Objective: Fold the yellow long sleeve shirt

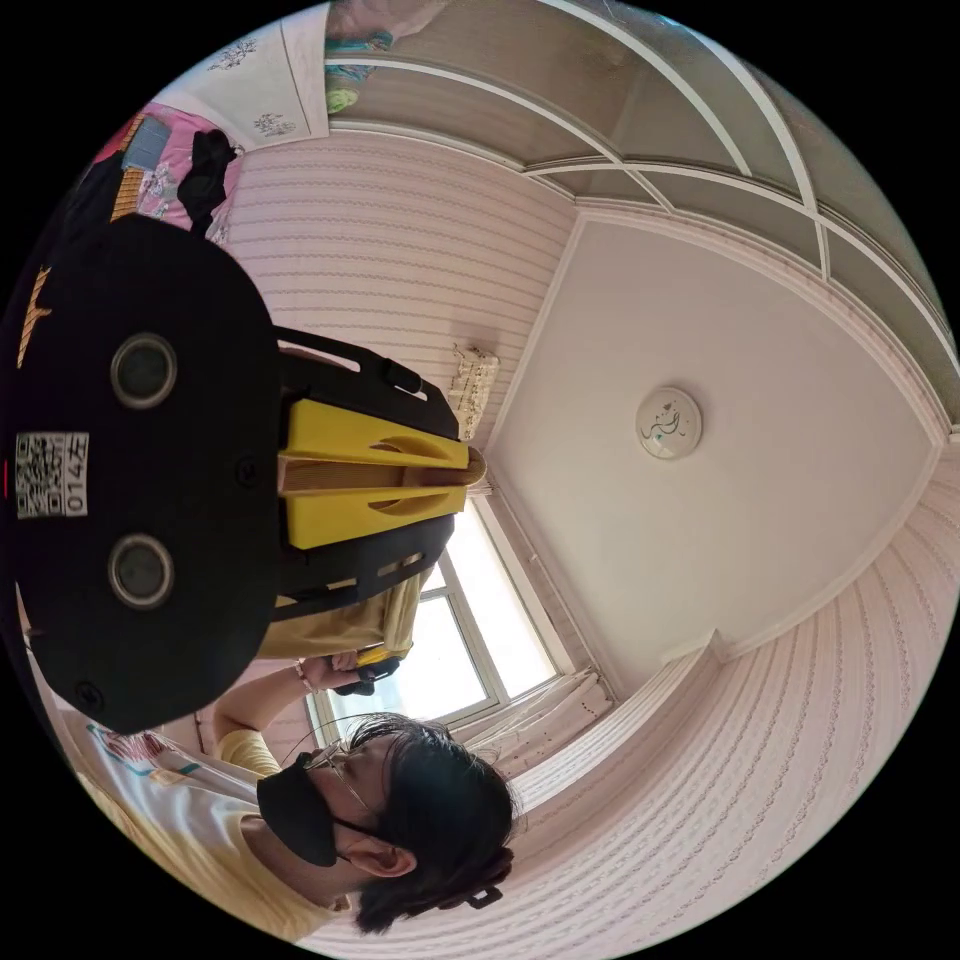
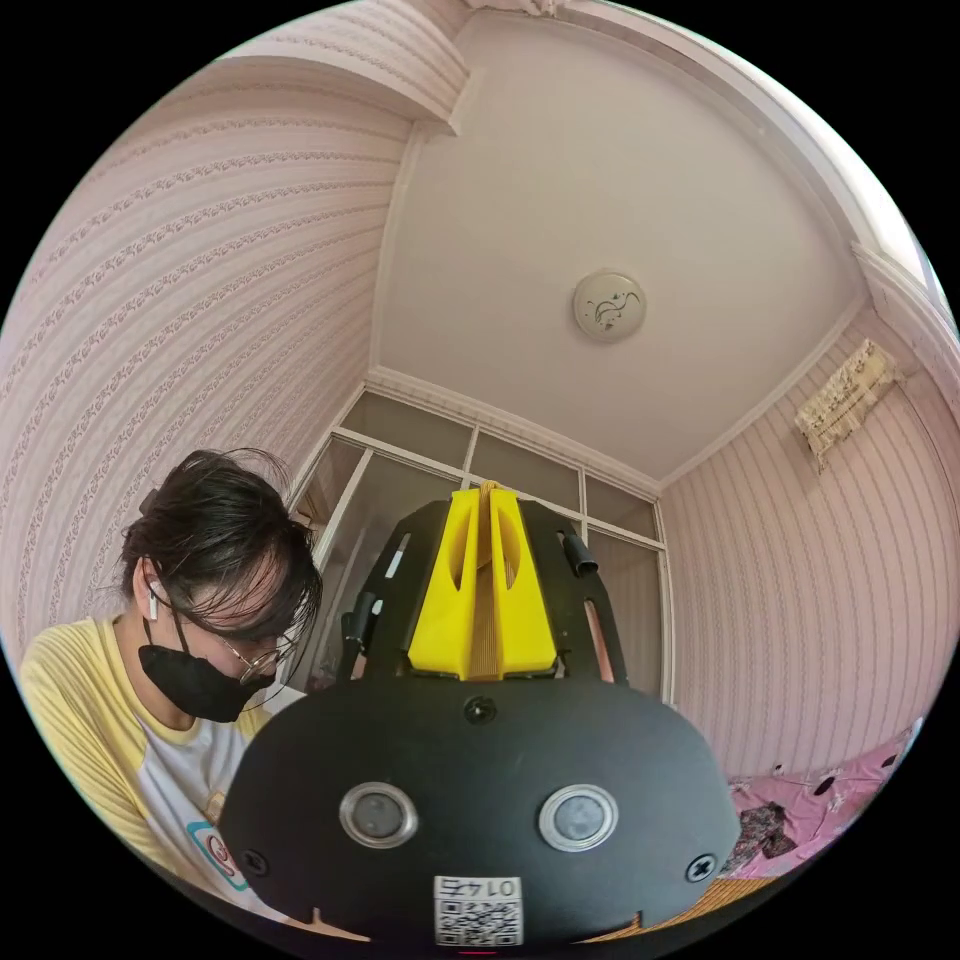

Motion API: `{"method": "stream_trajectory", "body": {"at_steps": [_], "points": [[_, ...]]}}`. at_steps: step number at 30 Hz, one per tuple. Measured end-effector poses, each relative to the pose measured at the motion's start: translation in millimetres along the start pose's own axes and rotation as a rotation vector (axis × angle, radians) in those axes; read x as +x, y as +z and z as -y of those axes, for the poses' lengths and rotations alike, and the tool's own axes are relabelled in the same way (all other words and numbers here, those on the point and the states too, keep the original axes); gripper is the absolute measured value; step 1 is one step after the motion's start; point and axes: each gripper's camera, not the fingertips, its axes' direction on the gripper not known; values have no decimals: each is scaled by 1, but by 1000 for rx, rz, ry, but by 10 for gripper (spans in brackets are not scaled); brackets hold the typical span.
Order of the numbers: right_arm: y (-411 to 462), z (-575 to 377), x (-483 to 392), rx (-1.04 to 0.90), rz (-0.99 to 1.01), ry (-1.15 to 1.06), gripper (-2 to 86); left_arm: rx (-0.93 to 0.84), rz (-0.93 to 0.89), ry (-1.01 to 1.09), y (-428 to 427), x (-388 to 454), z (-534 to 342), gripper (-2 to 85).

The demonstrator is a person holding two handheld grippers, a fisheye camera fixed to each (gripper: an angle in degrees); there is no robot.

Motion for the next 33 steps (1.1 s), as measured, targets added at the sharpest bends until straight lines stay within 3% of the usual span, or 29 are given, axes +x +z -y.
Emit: {"method": "stream_trajectory", "body": {"at_steps": [3,8,10,12,15,20,23,28,33], "points": [[16,-11,22,-86,-123,-20,8,-83,38,-57,16,-21,-14,4],[29,-99,128,-327,-423,167,8,-307,241,-286,66,-92,-93,3],[44,-143,184,-530,-577,256,8,-413,314,-359,90,-121,-127,3],[55,-158,220,-586,-613,341,8,-517,390,-378,121,-145,-153,3],[83,-142,259,-552,-643,381,8,-507,428,-351,157,-155,-153,5],[117,-89,258,-375,-608,131,9,-297,387,-309,190,-169,-115,7],[109,-104,261,-377,-578,62,9,-308,343,-254,202,-173,-121,9],[48,-244,277,-551,-634,192,12,-575,341,-227,197,-192,-216,11],[-28,-432,288,-847,-793,569,15,-1031,327,-480,156,-210,-417,17]]}}
